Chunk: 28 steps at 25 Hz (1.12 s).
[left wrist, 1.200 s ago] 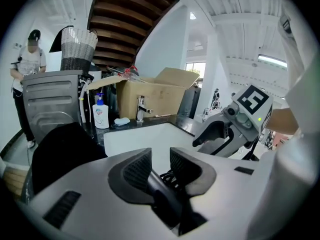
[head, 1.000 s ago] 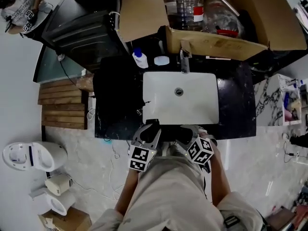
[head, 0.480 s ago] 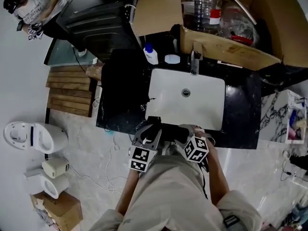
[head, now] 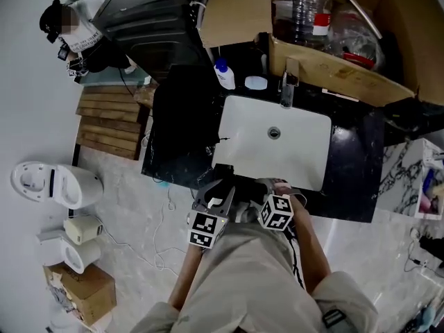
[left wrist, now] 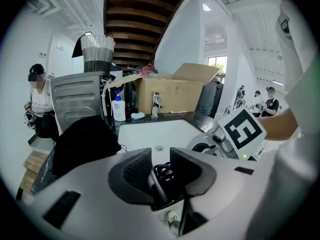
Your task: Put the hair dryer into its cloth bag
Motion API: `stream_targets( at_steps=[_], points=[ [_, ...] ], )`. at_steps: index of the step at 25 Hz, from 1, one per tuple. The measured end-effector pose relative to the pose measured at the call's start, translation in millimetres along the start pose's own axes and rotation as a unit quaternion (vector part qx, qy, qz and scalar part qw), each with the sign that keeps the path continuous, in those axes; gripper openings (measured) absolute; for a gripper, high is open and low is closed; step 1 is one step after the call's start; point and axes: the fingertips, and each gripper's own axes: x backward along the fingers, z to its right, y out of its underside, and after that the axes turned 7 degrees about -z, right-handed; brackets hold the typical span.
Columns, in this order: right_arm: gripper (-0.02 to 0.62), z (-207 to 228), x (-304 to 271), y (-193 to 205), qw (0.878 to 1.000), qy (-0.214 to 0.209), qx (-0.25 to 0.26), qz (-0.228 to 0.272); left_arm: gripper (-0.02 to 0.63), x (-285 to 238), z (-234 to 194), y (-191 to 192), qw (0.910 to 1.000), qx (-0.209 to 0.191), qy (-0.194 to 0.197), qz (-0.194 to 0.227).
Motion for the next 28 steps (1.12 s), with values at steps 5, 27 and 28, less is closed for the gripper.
stream_targets(
  at_steps=[5,27,28],
  points=[
    [0.221,0.6,-1.1,0.6,1.0,0.01,0.021,0.018,0.114,1.5,6.4,1.5,1.0,0.004,-0.006,-0.006],
    [0.203,4.9,16.6,-16.6,0.993,0.01,-0.055,0.108,0.114,12.0,14.5,2.0,0.9998,0.005,-0.022,0.001],
    [0.202,4.8,17.1,-17.6,0.992,0.011,-0.055,0.11,0.114,12.8,14.0,2.7,0.9997,0.005,-0.023,0.001]
  ],
)
